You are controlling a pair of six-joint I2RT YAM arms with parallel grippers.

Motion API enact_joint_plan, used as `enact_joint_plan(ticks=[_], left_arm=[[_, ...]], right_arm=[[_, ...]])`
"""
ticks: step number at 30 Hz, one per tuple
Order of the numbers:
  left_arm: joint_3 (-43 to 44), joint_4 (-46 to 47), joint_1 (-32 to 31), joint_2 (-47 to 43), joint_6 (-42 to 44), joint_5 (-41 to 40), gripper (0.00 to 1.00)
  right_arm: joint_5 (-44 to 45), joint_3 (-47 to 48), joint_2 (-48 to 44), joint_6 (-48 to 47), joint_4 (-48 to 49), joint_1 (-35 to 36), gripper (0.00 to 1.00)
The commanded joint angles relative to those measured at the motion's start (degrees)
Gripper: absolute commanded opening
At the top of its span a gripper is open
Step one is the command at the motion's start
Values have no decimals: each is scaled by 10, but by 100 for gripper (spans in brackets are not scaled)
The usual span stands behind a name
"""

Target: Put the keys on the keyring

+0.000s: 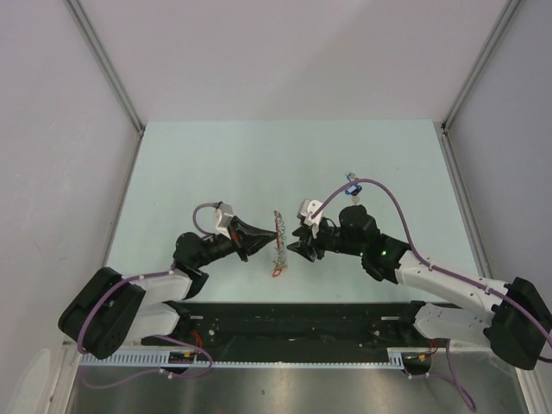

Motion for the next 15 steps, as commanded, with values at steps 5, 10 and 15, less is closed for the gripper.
enact_joint_plan(ticks=[5,10,15], left_arm=[[27,80,-10,-19,18,-9,0],[27,72,-12,-25,21,-10,0],[28,69,-14,-26,22,-9,0]], right_arm=[[-78,-1,9,44,103,-32,48],[-100,-1,25,54,127,-46,47],[-116,0,38,61,141,-51,44]])
